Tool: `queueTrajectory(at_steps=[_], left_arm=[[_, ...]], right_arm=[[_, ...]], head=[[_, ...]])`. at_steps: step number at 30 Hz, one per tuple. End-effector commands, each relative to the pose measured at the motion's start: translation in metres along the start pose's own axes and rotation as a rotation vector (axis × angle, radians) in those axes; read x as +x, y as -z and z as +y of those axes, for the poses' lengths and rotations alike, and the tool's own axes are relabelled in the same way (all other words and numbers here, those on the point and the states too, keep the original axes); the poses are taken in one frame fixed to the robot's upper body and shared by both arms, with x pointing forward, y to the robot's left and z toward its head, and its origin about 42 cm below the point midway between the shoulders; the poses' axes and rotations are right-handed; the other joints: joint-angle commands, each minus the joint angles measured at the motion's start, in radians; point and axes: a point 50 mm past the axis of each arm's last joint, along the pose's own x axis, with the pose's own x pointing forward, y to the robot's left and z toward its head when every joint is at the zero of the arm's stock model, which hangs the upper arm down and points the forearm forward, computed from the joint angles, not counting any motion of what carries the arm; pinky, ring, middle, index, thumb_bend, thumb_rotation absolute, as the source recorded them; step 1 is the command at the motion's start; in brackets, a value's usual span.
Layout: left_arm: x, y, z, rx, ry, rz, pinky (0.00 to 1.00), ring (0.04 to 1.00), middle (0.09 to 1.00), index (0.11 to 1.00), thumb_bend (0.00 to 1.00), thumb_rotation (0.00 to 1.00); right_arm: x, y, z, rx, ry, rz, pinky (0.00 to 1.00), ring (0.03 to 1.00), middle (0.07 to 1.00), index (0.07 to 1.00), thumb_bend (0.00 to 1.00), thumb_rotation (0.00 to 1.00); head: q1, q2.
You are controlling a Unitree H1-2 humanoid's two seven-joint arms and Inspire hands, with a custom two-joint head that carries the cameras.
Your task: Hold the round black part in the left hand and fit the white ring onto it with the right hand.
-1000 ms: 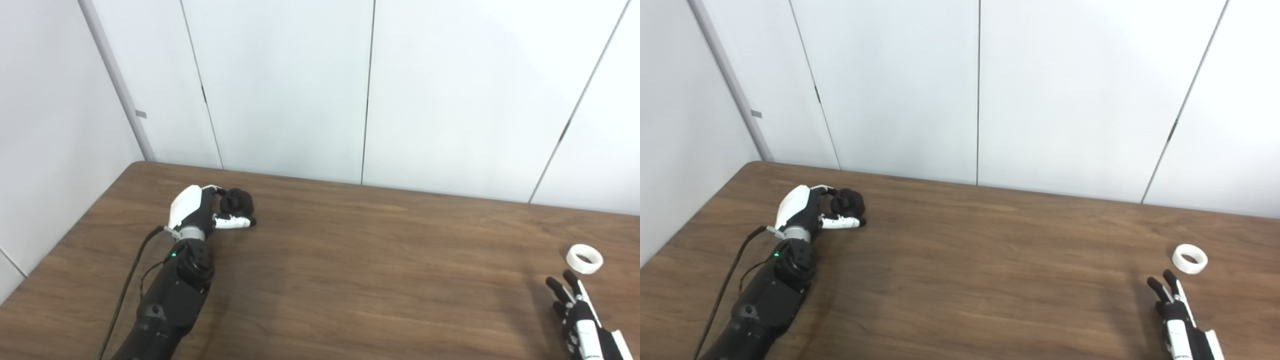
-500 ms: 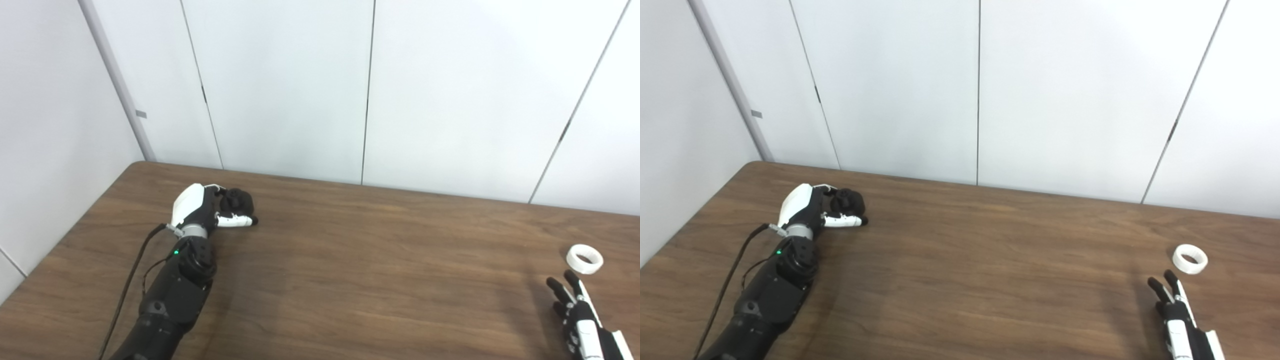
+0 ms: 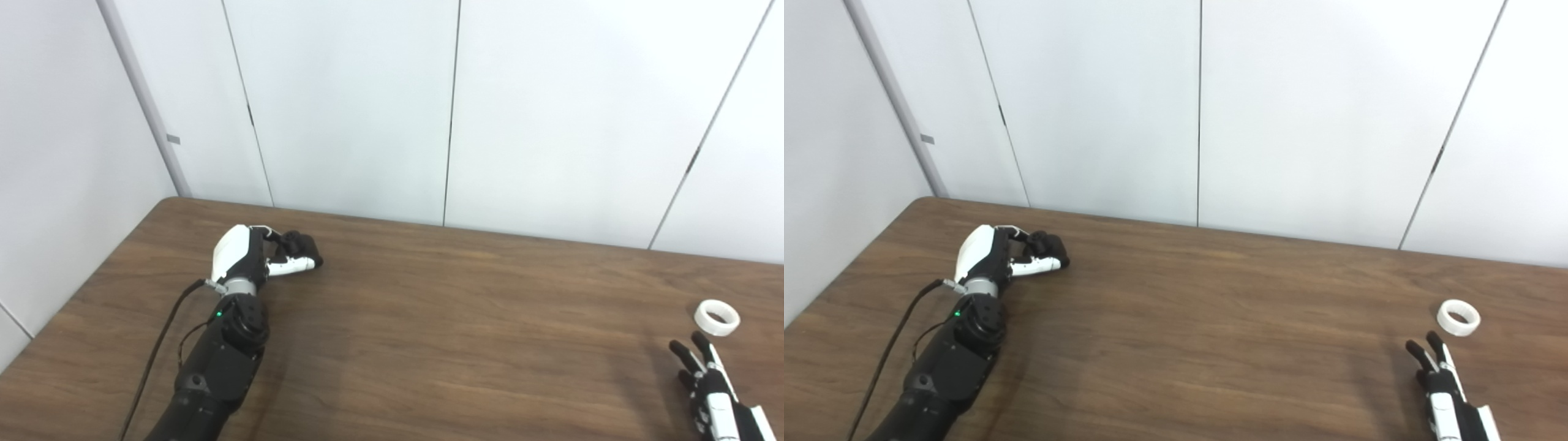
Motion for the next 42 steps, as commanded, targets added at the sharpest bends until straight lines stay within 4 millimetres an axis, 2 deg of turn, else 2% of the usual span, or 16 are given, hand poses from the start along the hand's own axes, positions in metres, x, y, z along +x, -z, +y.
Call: queueTrajectory(at_steps=[1, 8, 14, 20, 28, 37, 42], left_arm=[[0.011, -0.019, 0.027, 0.02, -0.099, -0.096, 1.0, 0.907, 0.769, 0.483, 0.52, 0.05], [0.001, -0.021, 0.028, 0.091, -0.099, -0.157, 1.0, 0.886, 0.755, 0.483, 0.52, 0.05], [-0.027, -0.035, 0.025, 0.102, -0.06, -0.245, 1.0, 0.863, 0.733, 0.483, 0.52, 0.05], [-0.075, -0.055, 0.011, 0.108, 0.016, -0.354, 1.0, 0.853, 0.734, 0.483, 0.52, 0.05], [-0.135, -0.073, -0.003, 0.077, 0.116, -0.473, 1.0, 0.852, 0.749, 0.482, 0.53, 0.06], [-0.191, -0.076, -0.022, 0.043, 0.246, -0.601, 1.0, 0.878, 0.782, 0.483, 0.52, 0.05], [-0.212, -0.074, -0.033, 0.013, 0.312, -0.671, 1.0, 0.898, 0.808, 0.483, 0.52, 0.05]], right_arm=[[-0.017, 0.021, 0.005, 0.028, 0.004, 0.084, 1.0, 0.991, 0.93, 0.999, 0.49, 1.0], [-0.017, 0.022, 0.006, 0.022, -0.003, 0.084, 1.0, 0.989, 0.928, 1.0, 0.51, 1.0], [-0.016, 0.021, 0.008, 0.021, 0.003, 0.081, 1.0, 0.98, 0.921, 0.995, 0.52, 1.0], [-0.015, 0.021, 0.009, 0.021, -0.004, 0.074, 1.0, 0.974, 0.917, 0.988, 0.55, 1.0], [-0.014, 0.014, 0.018, -0.008, -0.007, 0.055, 1.0, 0.941, 0.904, 0.972, 0.58, 1.0], [-0.01, 0.0, 0.034, 0.001, 0.001, 0.049, 1.0, 0.946, 0.907, 0.971, 0.58, 1.0], [-0.007, -0.008, 0.04, -0.003, 0.006, 0.043, 1.0, 0.962, 0.905, 0.974, 0.57, 1.0]], head=[[0.001, 0.001], [-0.011, 0.008], [-0.029, 0.017], [-0.043, 0.026], [-0.137, 0.069], [-0.216, 0.117], [-0.254, 0.143]])
